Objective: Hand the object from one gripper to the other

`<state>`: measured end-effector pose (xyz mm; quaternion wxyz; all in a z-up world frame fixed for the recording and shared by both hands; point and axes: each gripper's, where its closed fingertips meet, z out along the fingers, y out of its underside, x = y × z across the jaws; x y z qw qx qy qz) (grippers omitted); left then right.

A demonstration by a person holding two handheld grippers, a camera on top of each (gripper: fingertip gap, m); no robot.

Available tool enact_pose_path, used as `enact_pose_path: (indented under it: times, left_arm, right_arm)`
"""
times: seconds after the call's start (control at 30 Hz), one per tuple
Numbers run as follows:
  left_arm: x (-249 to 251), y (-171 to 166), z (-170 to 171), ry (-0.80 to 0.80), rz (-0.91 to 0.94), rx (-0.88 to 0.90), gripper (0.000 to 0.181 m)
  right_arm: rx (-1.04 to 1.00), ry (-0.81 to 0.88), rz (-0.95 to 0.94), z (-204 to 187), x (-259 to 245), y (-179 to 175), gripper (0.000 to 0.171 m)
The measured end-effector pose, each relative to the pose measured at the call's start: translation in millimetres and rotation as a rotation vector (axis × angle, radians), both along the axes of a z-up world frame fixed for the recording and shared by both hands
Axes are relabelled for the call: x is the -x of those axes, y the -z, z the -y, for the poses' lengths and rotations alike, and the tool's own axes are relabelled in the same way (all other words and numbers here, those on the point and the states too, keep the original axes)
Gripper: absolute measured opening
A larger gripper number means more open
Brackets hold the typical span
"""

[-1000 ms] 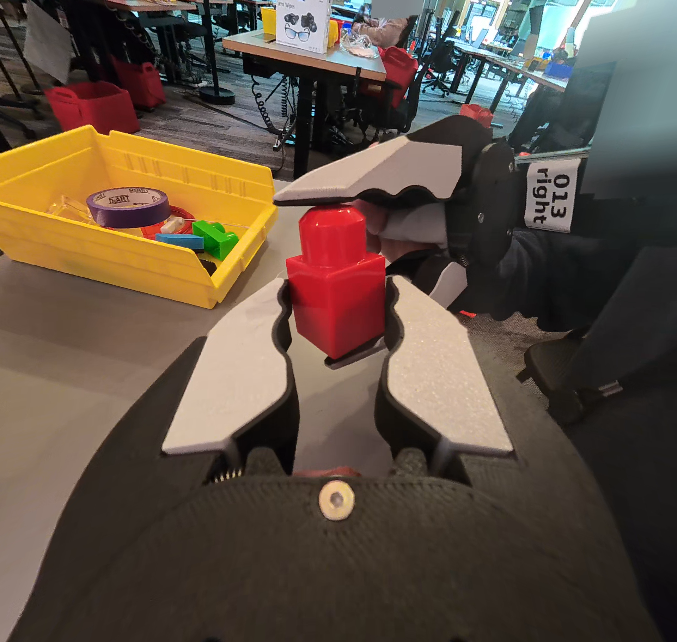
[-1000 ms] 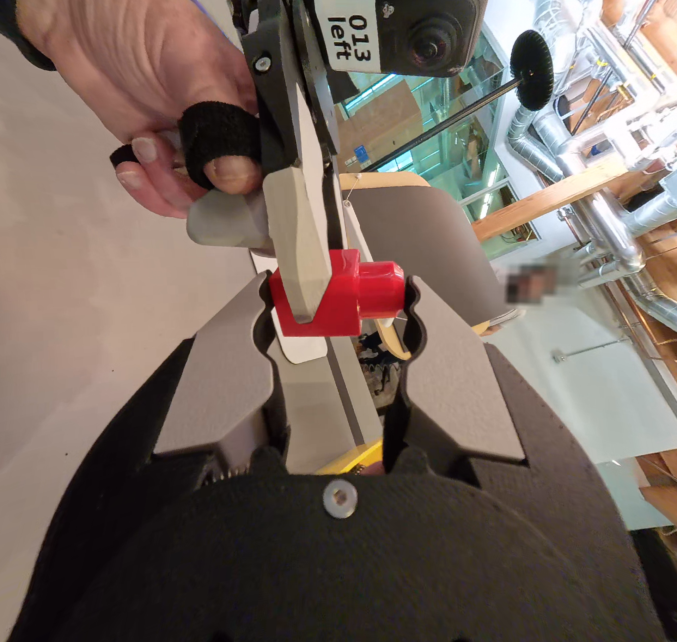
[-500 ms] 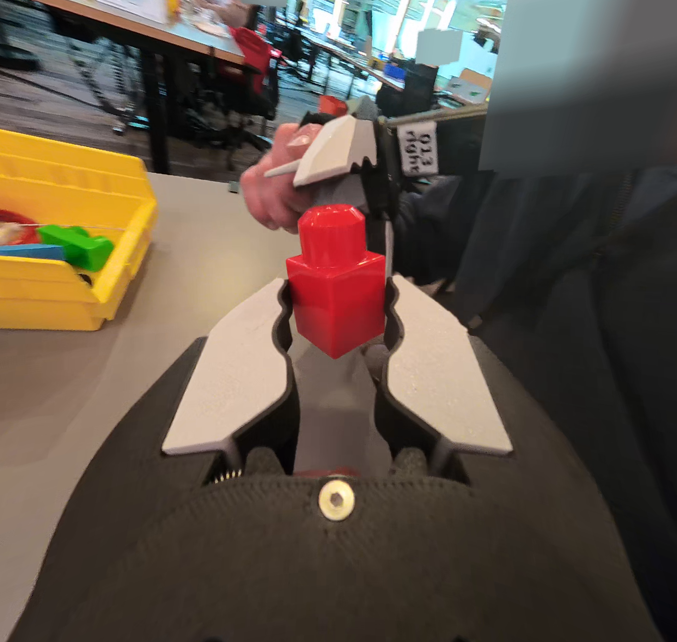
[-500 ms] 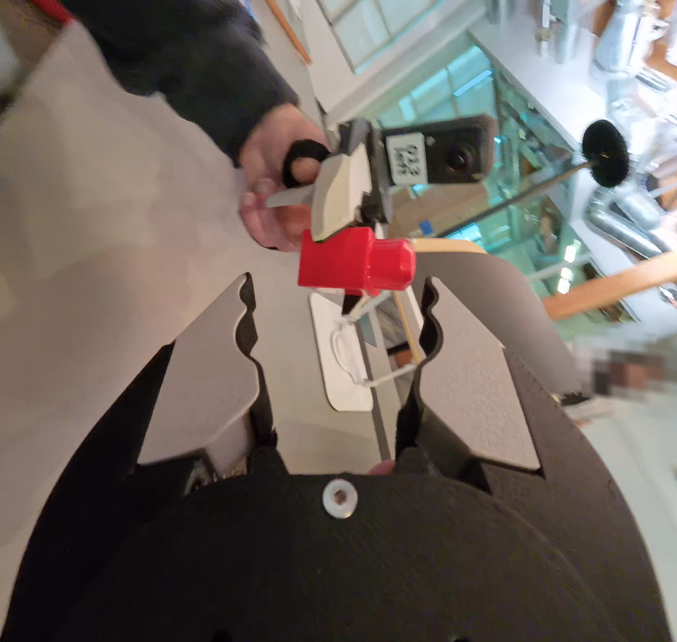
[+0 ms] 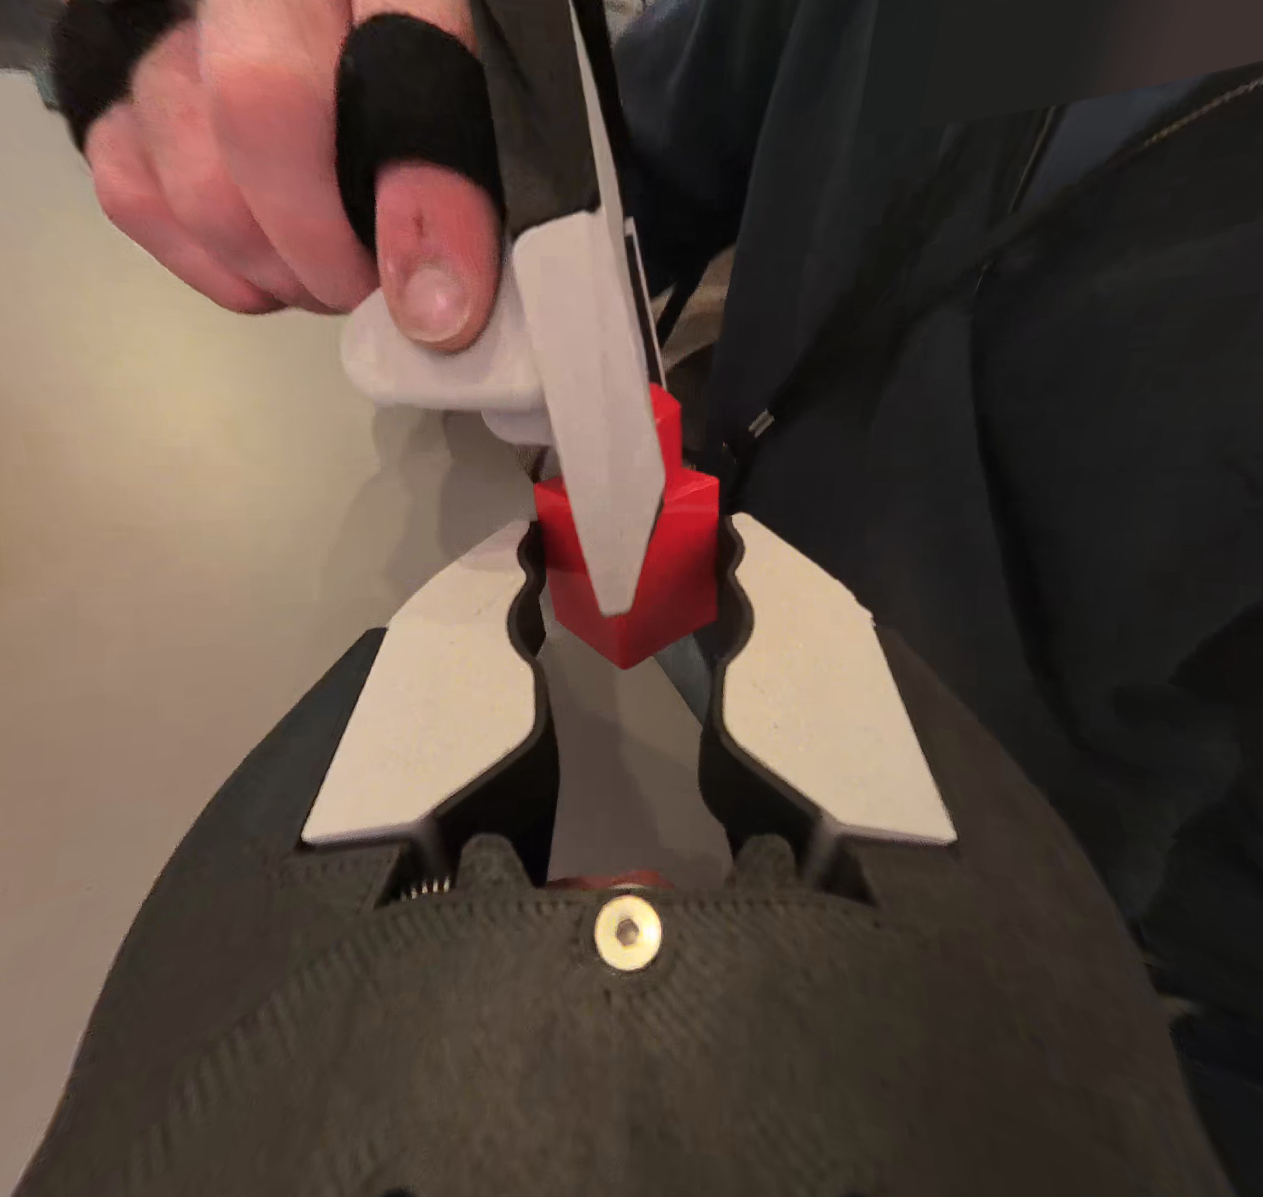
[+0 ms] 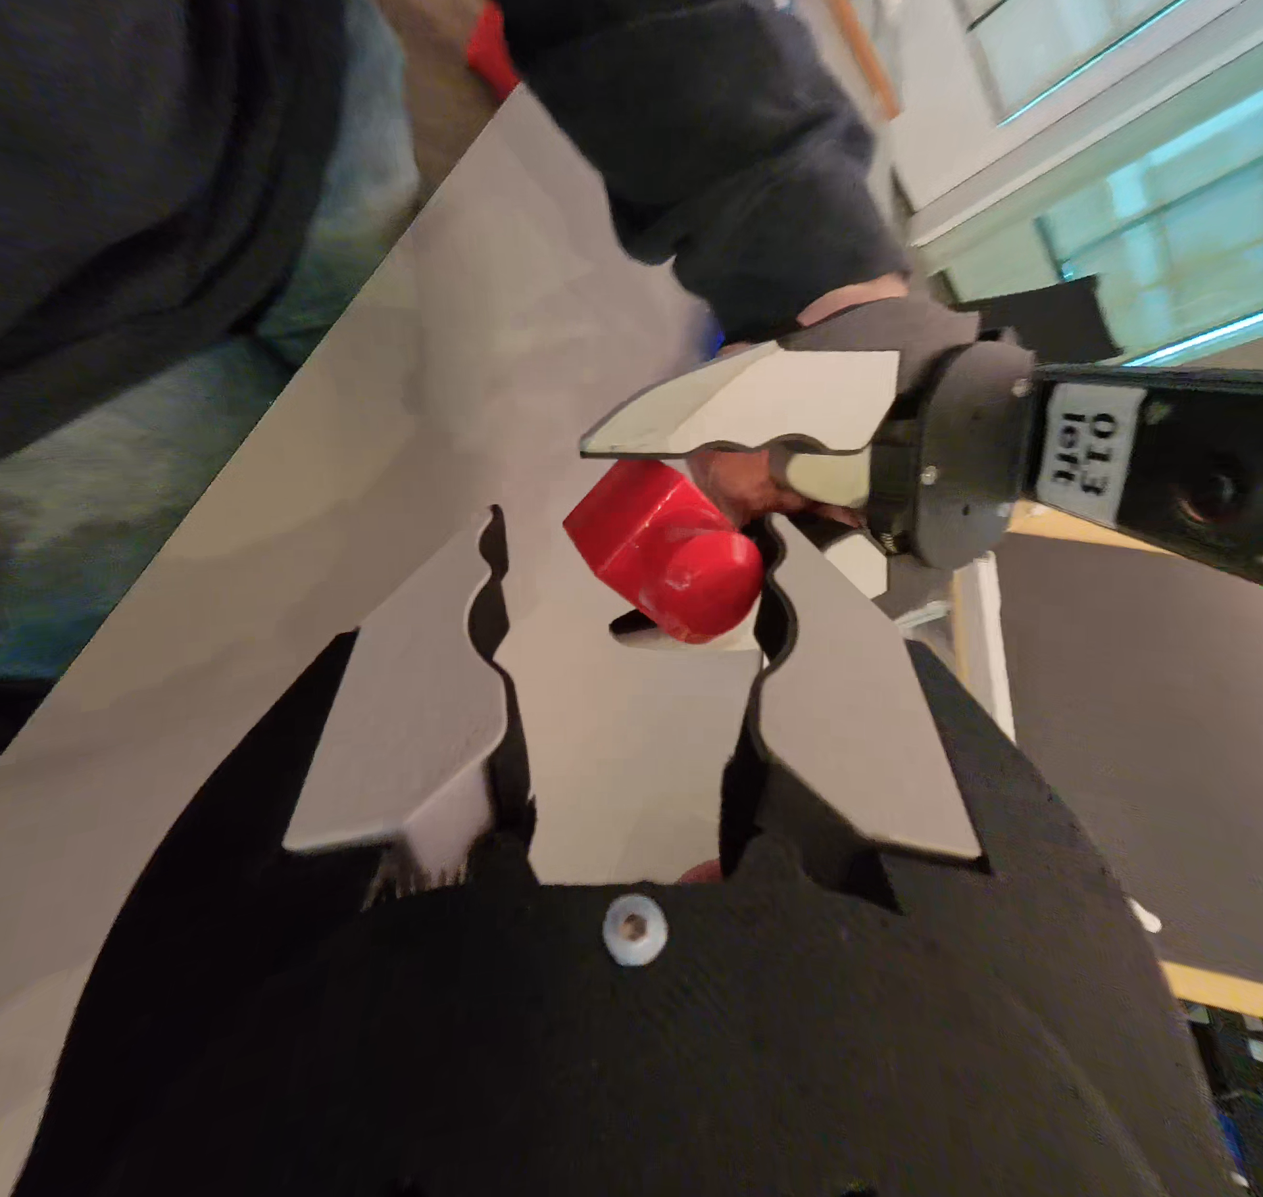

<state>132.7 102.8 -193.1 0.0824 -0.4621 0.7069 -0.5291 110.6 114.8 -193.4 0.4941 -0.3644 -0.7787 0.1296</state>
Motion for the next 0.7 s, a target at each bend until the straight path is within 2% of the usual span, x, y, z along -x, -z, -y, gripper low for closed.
enact_pose_path:
  times: [0.17,0.4,0.57,0.7]
  left_arm:
    - [-2,13,1,0.033,-0.097,-0.077,0.048]
    - [0,23,2,0.05,-0.158,-0.126,0.048]
    - [-3,7,-5,-0.014,-0.092,-0.092,0.049]
    - [-6,-7,-15,-0.163,0.021,-0.163,0.062]
  right_arm:
    - [-0.002,-0.007,0.111,-3,1,9,0.052]
    - [0.013,0.001,0.133,-3,3,18,0.048]
    - [0.045,0.081,-0.037,-14,2,-4,0.048]
    - [0.155,0.18,-0.251,-26,-1,-27,0.048]
